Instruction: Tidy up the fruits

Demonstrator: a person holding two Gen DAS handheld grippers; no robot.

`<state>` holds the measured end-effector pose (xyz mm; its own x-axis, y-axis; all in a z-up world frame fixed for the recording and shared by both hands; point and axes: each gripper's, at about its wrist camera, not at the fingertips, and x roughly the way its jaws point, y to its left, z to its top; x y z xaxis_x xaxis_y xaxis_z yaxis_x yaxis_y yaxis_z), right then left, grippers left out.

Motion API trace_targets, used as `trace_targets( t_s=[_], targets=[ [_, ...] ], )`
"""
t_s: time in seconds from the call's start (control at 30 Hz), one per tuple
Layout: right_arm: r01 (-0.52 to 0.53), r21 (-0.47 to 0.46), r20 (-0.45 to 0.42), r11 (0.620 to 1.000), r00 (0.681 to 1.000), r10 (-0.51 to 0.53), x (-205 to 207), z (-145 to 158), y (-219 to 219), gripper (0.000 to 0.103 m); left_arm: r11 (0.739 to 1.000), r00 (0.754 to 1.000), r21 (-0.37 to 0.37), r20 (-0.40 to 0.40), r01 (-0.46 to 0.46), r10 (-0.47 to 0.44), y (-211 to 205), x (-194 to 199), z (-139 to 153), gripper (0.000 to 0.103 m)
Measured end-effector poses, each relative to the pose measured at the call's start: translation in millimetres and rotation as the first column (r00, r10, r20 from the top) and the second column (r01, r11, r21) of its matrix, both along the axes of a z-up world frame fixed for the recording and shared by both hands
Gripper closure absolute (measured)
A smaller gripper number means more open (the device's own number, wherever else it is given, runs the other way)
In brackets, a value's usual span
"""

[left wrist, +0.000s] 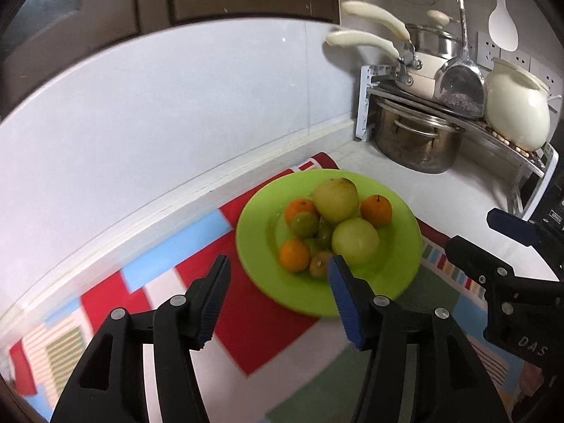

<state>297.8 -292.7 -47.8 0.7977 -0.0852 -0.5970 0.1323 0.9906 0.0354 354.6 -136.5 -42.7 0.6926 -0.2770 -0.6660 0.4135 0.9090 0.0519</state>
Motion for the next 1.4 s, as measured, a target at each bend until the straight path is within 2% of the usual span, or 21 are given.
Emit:
trace_targets(
  t_s=[0.13, 0.37, 0.43, 0.6, 0.67, 0.7, 0.83, 1.03, 1.4],
  targets=[
    [-0.011, 0.024, -0.001, 1.0, 1.0, 0.011, -20.8, 6.6, 4.9, 0.029, 0.999, 0.999, -0.015, 0.018, -0.03, 0.03, 15.6, -30.7, 12.4, 0.037],
    [-0.009, 0.034, 0.006, 0.999, 1.0, 0.009, -67.4, 18.6, 21.1, 0.029, 0.998, 0.997, -0.048, 0.054, -0.05, 0.052, 41.3, -83.7, 29.2, 0.033],
    [-0.002, 0.035, 0.015, 0.999, 1.0, 0.002, -81.6, 22.0, 25.7, 0.024, 0.998, 0.996, -0.055, 0.074, -0.038, 0.042, 49.8, -101.1, 34.5, 0.032],
    [0.015, 0.038, 0.045, 0.999, 0.999, -0.017, -120.6, 30.8, 37.5, 0.024, 0.998, 0.994, -0.06, 0.103, -0.029, 0.035, 64.5, -136.5, 43.7, 0.027],
    [0.019, 0.034, 0.056, 0.999, 0.998, -0.021, -135.5, 34.4, 42.4, 0.02, 0.997, 0.994, -0.067, 0.105, -0.036, 0.043, 70.2, -151.1, 46.9, 0.025],
    [0.016, 0.035, 0.059, 0.999, 0.998, -0.018, -141.8, 36.5, 44.6, 0.017, 0.997, 0.993, -0.072, 0.108, -0.038, 0.046, 70.9, -156.5, 47.9, 0.023],
    [-0.009, 0.009, 0.078, 1.0, 0.997, 0.008, -168.2, 45.1, 51.5, 0.017, 0.995, 0.992, -0.086, 0.112, -0.056, 0.066, 75.5, -181.4, 51.1, 0.016],
    [-0.05, -0.015, 0.095, 0.999, 0.994, 0.051, -206.3, 53.4, 52.5, 0.017, 0.989, 0.984, -0.089, 0.123, -0.122, 0.133, 79.6, -227.3, 56.3, 0.012],
    [-0.103, -0.025, 0.138, 0.994, 0.985, 0.106, -279.9, 70.1, 40.7, 0.015, 0.981, 0.971, -0.118, 0.162, -0.157, 0.175, 72.1, -307.1, 73.2, 0.005]
  ],
)
